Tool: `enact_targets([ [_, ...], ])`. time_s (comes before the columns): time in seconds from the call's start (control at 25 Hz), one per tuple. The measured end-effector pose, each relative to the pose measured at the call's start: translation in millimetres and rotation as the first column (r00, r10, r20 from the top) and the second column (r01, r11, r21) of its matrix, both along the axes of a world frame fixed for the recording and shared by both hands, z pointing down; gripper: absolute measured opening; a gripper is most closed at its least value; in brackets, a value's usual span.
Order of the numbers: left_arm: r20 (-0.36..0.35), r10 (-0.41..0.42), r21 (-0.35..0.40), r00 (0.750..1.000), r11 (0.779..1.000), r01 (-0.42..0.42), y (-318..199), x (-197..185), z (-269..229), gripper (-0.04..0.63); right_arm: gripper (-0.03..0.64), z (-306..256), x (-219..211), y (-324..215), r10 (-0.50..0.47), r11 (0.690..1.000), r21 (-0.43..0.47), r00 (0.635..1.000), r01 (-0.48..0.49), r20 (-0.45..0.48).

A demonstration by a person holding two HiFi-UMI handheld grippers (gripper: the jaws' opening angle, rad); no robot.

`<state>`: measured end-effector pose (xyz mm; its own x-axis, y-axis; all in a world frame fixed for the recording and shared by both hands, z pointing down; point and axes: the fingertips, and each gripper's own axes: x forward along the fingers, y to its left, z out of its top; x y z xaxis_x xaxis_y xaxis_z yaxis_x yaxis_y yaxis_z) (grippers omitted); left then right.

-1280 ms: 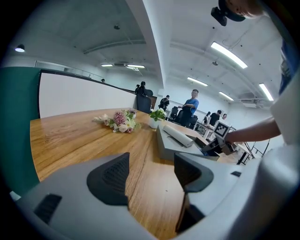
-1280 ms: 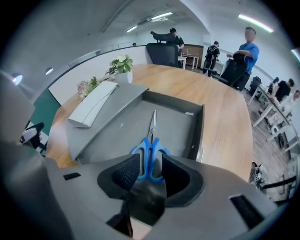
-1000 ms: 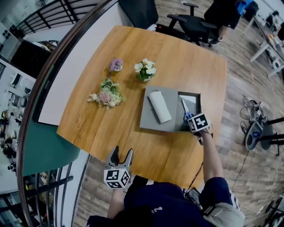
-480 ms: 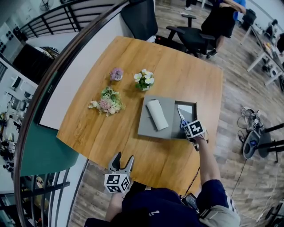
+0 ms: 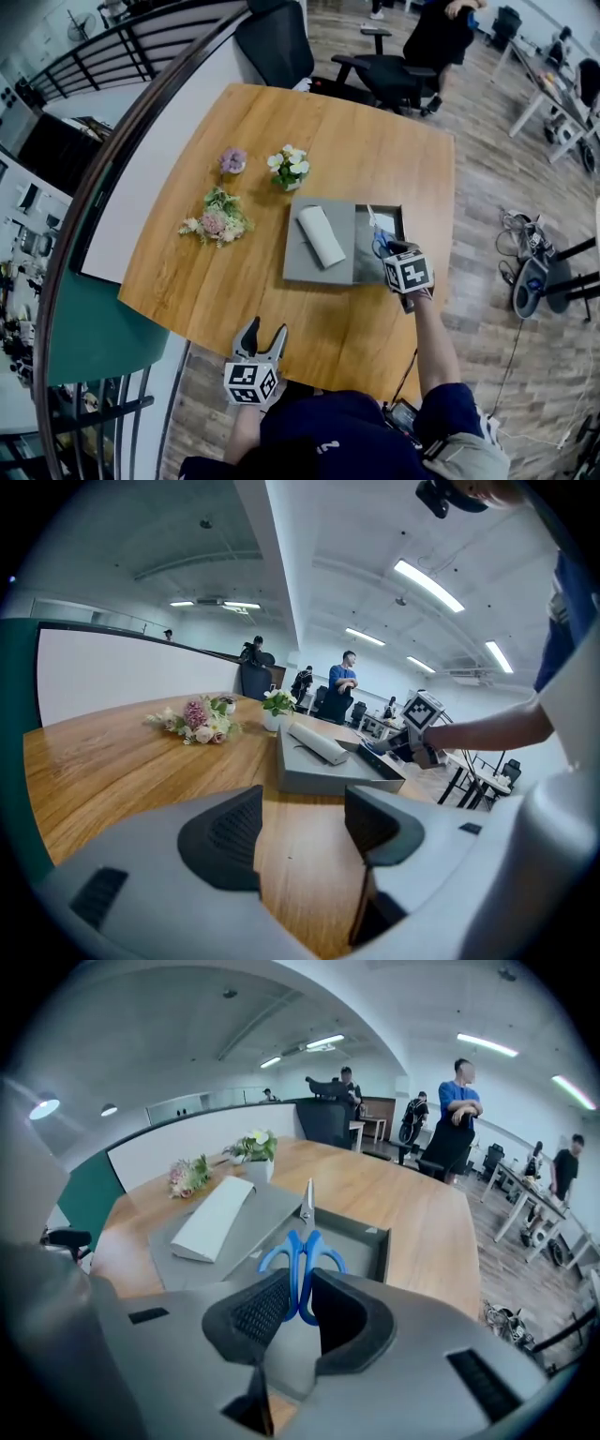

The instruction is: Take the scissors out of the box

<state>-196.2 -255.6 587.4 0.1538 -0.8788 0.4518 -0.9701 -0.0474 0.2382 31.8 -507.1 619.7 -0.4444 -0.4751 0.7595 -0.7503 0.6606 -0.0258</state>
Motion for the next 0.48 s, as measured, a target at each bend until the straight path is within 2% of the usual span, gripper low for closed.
enact_targets([
  [0.2, -0.005, 0.055, 0.034, 0.998, 0.998, -0.055, -8.9, 10.8, -6.4, 0.276, 0.089, -48.0, 2.9, 15.6, 0.027, 0.991, 0.125, 0.994, -0.041, 0.108],
  [0.36, -0.003, 0.115, 0.056, 0.993, 0.992, -0.114, -11.8, 26.1, -13.8, 0.276, 0.09, -87.4, 5.4, 39.3, 0.048, 0.974, 0.203, 0.969, -0.1, 0.244],
  [0.48, 0.002, 0.163, 0.076, 0.987, 0.984, -0.162, -7.8, 42.3, -19.6, 0.276, 0.089, -112.8, 12.7, 64.3, 0.047, 0.953, 0.271, 0.953, -0.132, 0.299],
])
